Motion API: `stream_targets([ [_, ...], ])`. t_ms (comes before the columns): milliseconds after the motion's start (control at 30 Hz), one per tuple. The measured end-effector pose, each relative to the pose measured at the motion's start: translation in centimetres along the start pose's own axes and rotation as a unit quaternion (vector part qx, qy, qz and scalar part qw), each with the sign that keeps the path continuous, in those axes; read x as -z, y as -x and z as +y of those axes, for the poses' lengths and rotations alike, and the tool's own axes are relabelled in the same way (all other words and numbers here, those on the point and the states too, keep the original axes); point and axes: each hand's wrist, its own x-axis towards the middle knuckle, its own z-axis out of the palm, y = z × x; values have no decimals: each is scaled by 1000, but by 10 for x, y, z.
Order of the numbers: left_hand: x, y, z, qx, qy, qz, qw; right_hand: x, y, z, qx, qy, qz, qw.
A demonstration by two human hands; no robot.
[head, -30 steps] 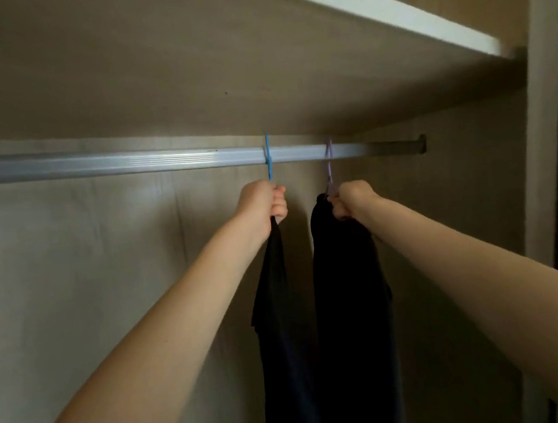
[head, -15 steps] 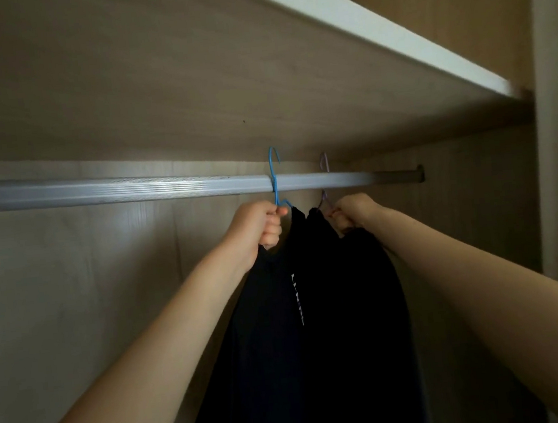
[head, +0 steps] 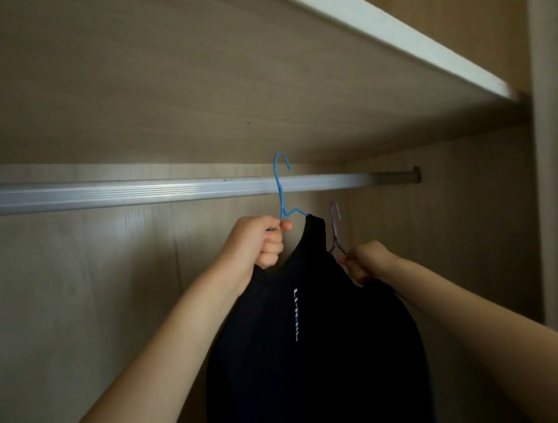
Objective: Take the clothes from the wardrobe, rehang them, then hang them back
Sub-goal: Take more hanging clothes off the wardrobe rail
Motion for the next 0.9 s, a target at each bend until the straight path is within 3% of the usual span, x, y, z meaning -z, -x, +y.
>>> stream_targets([
  [133,0,27,-21,9,-15,-14,1000,9,29,33,-48,-128,-7,991],
  [367,1,106,-100,59,-9,-38,997,44,145,103,-60,-146,-19,987],
  [567,-28,177,-170,131,-44,-116,984,84,253,184,-96,-167,9,981],
  [700,-63,208,-208,194,-74,-149,967,112,324,238,-135,-150,47,978],
  [900,-121,254,-213,233,-84,-280,928,161,461,269,-165,-172,154,959],
])
